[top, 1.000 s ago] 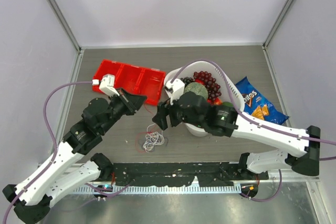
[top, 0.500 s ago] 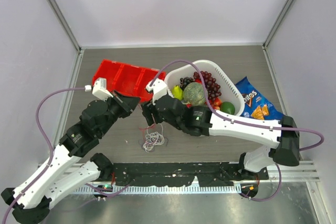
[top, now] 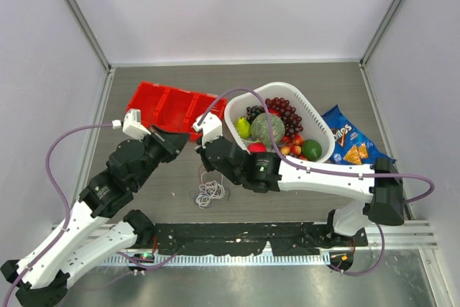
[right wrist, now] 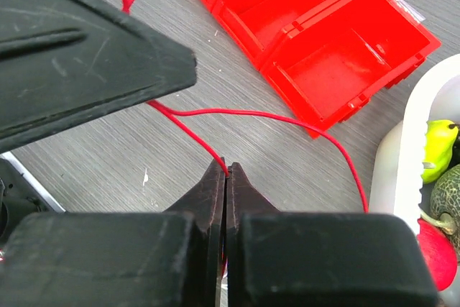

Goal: Untangle the cables

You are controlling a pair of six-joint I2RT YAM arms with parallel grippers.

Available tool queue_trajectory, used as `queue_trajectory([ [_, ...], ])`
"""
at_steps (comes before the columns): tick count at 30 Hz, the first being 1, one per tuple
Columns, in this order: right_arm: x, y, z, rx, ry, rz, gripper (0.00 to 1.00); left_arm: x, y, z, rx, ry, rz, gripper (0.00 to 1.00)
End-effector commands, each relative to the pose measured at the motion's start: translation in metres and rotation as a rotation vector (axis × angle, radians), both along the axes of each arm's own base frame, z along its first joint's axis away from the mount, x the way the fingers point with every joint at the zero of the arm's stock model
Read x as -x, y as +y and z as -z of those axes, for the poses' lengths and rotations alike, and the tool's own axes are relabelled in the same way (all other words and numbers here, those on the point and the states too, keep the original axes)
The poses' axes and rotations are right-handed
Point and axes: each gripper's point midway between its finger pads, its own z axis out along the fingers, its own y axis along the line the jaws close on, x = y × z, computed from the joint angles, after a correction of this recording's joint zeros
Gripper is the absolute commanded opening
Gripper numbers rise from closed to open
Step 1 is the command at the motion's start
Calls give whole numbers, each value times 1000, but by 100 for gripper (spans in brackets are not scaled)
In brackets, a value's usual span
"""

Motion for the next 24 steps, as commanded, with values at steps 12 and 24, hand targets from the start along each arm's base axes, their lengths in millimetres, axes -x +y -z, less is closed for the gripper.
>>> queue_trajectory([
  [12, 19, -2, -33, -108, 5, -250, 42, 9, 28, -18, 45, -157, -66, 0],
  [24, 16, -34, -75, -213, 6, -496, 73, 18, 9, -23, -203, -95, 113, 0],
])
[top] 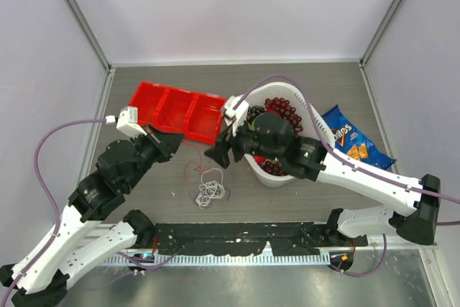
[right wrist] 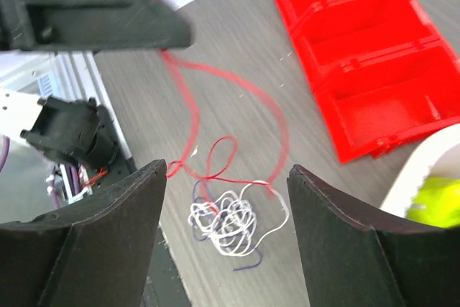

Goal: Untangle the cables

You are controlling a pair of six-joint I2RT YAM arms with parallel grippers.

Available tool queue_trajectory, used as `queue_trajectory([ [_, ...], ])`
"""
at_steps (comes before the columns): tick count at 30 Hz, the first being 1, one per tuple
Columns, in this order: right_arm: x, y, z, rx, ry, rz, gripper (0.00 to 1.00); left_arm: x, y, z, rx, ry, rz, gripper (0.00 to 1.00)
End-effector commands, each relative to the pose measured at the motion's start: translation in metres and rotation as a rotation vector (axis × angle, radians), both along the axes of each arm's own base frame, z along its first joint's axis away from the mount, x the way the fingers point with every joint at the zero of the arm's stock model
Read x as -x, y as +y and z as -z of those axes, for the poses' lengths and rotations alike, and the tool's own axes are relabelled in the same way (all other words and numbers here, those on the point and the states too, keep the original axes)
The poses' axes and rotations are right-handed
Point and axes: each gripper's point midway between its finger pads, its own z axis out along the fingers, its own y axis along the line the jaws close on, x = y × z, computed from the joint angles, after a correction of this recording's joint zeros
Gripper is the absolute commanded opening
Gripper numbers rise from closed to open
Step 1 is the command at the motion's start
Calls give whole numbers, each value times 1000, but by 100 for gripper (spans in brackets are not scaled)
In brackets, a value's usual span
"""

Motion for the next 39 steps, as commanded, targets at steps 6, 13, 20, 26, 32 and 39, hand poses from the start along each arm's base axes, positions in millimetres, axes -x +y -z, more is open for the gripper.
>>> queue_trajectory([
  [6, -10, 31, -27, -104, 21, -229, 75, 14, -18, -19, -62, -22, 158, 0],
  [13, -10, 50, -19, -138, 80, -260, 75, 11, -23, -13, -68, 2, 165, 0],
  [20, -30, 52, -6, -25, 15, 75, 56, 0, -6, -13, -31, 14, 36, 0],
  [26, -40, 52, 5, 40, -26, 269, 29, -1, 4, -13, 4, 24, -28, 0],
  [32, -41, 47, 4, 8, -12, 298, 24, 2, 10, -11, 48, 16, -53, 0],
  [39, -39, 49, -4, -82, 19, 310, 1, 4, 4, -12, 91, 17, -30, 0],
])
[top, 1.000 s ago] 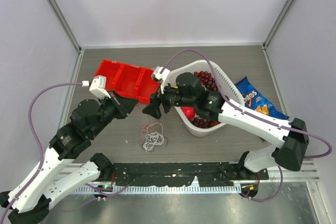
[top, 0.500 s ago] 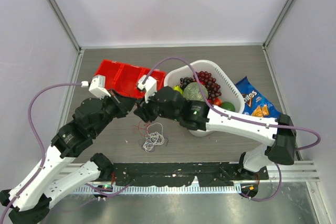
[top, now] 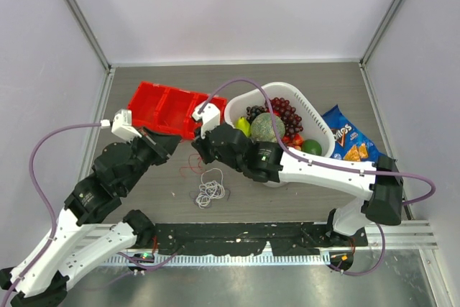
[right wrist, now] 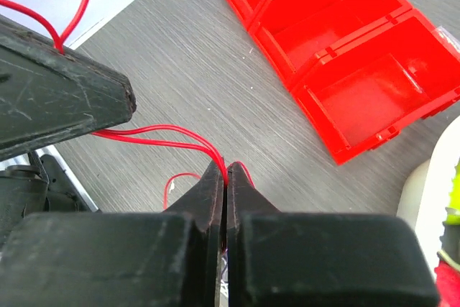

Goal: Untangle the cables

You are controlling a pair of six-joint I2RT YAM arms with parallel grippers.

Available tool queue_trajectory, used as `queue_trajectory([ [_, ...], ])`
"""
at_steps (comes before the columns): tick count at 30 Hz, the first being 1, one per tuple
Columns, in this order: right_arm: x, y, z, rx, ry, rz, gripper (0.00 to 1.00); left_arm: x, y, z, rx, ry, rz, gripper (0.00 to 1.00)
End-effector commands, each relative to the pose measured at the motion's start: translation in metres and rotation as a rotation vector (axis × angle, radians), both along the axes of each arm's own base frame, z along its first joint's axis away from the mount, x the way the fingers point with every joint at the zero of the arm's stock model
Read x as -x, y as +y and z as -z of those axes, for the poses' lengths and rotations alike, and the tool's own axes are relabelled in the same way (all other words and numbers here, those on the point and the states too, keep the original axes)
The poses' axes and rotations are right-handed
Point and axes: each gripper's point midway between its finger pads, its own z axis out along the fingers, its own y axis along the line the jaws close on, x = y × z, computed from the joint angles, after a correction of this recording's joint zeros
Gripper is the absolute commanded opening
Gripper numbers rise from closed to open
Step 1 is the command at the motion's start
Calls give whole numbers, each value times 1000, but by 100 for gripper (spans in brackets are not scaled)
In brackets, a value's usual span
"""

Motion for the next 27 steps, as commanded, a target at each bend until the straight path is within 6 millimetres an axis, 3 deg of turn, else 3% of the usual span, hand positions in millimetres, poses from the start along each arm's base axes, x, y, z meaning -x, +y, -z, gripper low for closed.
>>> queue_trajectory([
  [1, -11, -8, -34, -152, -18, 109, 1, -2, -2, -7, 64, -18, -8, 0],
  [5, -31, -28, -46, -327, 26, 277, 1, 2, 0, 5, 161, -17, -24, 0],
  [10, -41, -56, -75, -696, 159, 348, 1, 2, -14, 23, 393, -45, 10, 0],
  [15, -41, -58, -80, -701, 138, 340, 1, 3, -12, 31, 394, -53, 9, 1],
  [16, -42, -60, -78, -687, 128, 345, 1, 4, -13, 29, 388, -56, 16, 6],
  [20, -47, -73, -73, -600, 66, 336, 1, 13, -27, 29, 339, -56, 113, 65],
  [21, -48, -79, -69, -547, 34, 332, 1, 17, -30, 30, 306, -61, 146, 74],
  [23, -50, -90, -66, -470, -7, 324, 1, 25, -31, 41, 220, -35, 189, 84],
  [25, -54, -98, -61, -378, -30, 279, 1, 32, -25, 52, 135, -10, 206, 87],
  [27, -50, -101, -51, -264, -59, 228, 1, 41, -16, 45, 70, -41, 225, 87],
])
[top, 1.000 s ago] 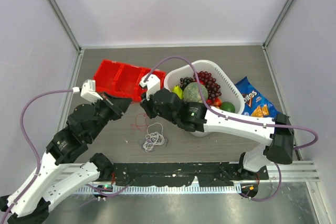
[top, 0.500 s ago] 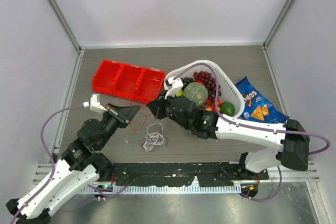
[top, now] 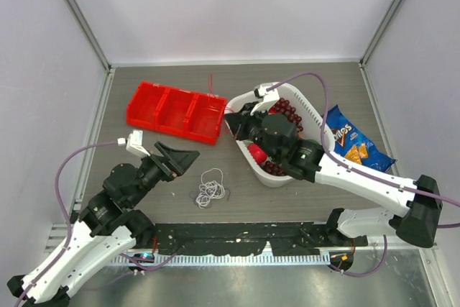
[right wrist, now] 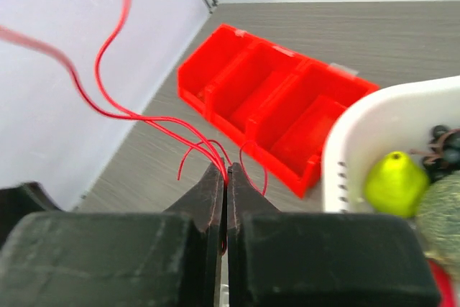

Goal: Untangle the cables

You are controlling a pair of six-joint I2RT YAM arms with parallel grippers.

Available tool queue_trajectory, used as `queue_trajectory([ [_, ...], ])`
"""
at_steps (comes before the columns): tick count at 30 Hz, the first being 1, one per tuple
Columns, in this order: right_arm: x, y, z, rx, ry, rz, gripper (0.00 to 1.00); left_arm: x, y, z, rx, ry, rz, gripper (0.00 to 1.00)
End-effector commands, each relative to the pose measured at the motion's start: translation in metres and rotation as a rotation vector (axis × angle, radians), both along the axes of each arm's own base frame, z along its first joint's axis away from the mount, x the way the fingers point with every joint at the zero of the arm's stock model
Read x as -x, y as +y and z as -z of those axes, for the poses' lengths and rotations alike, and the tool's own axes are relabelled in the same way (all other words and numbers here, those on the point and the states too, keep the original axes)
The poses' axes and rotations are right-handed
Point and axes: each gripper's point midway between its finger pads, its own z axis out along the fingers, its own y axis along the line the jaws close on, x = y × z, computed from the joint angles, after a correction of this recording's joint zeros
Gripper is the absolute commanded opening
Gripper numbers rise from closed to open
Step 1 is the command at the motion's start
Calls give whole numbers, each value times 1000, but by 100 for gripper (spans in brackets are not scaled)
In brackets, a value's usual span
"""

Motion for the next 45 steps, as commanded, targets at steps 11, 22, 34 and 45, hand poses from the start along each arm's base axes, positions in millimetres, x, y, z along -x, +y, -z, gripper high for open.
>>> queue_trajectory([
  [11, 54, -14, 17, 519, -212, -462, 1, 24, 24, -154, -317, -445, 89, 78],
  [22, 102, -5, 2, 401, -271, -704, 1, 32, -84, -107, -337, -436, 648, 100],
  [34, 138, 0, -13, 296, -347, -882, 1, 64, -93, -65, -242, -392, 829, 98],
  [45, 173, 10, -55, 43, -434, -1021, 1, 88, -104, -78, 17, -499, 932, 98],
])
